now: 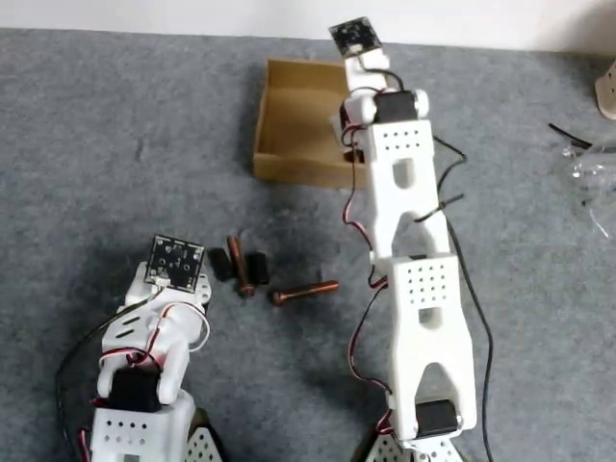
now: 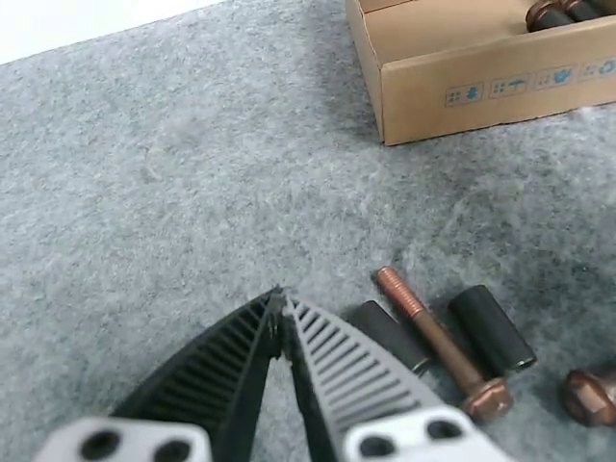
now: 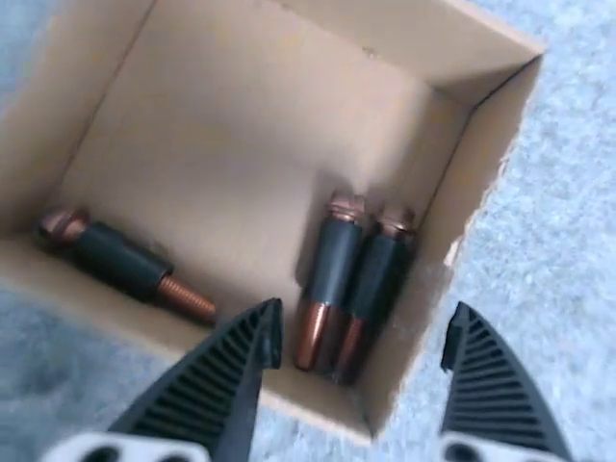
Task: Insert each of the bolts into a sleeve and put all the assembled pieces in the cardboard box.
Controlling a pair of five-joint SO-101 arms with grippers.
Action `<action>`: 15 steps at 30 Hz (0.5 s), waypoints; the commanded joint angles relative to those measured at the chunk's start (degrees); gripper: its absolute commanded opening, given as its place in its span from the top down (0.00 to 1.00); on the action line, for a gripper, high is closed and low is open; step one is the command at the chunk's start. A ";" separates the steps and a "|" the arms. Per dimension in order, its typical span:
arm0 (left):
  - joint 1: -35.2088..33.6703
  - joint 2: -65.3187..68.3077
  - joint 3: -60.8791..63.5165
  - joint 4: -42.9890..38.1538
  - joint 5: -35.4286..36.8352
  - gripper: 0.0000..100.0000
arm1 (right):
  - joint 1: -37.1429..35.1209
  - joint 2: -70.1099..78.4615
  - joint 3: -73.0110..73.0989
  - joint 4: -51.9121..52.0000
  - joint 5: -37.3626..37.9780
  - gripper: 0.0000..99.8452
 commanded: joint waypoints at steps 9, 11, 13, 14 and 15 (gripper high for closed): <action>-0.31 -0.31 -0.92 -1.32 -0.44 0.99 | -0.57 -7.43 -22.64 14.99 -1.93 0.76; -0.40 -0.31 -0.92 -1.32 -0.44 0.99 | -0.75 -9.71 -21.58 14.99 -5.45 0.76; -0.48 -0.31 -0.92 -1.32 -0.44 0.99 | -1.54 -13.32 -21.14 14.99 -8.62 0.76; -0.48 -0.31 -0.92 -1.32 -0.44 0.99 | -2.42 -15.43 -20.88 14.99 -9.14 0.76; -0.48 -0.31 -0.92 -1.32 -0.44 0.99 | -3.30 -17.27 -20.70 14.99 -9.14 0.76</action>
